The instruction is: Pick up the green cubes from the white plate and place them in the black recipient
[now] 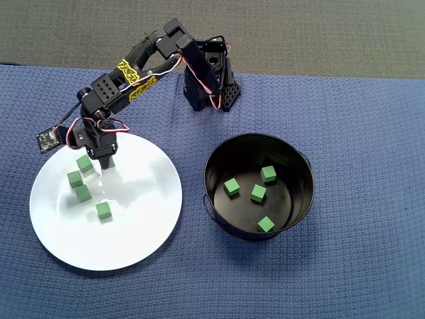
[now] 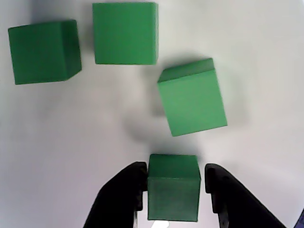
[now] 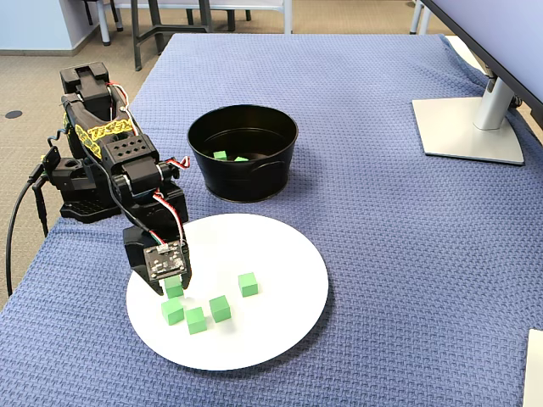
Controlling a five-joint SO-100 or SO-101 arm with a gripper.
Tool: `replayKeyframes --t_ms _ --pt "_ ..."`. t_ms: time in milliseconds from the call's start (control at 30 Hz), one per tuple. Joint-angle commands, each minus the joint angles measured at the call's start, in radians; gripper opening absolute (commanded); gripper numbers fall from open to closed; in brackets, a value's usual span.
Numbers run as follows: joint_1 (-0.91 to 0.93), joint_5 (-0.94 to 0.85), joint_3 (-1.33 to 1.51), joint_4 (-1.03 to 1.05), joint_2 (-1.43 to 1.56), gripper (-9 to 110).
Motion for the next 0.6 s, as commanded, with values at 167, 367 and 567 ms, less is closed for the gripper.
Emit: replayKeyframes --t_ms 167,367,567 --pt "-0.028 0.028 0.035 -0.072 0.04 0" --pt "-0.032 0.107 0.009 -0.017 0.072 0" --pt "-0.054 0.265 -0.08 0.14 0.15 0"
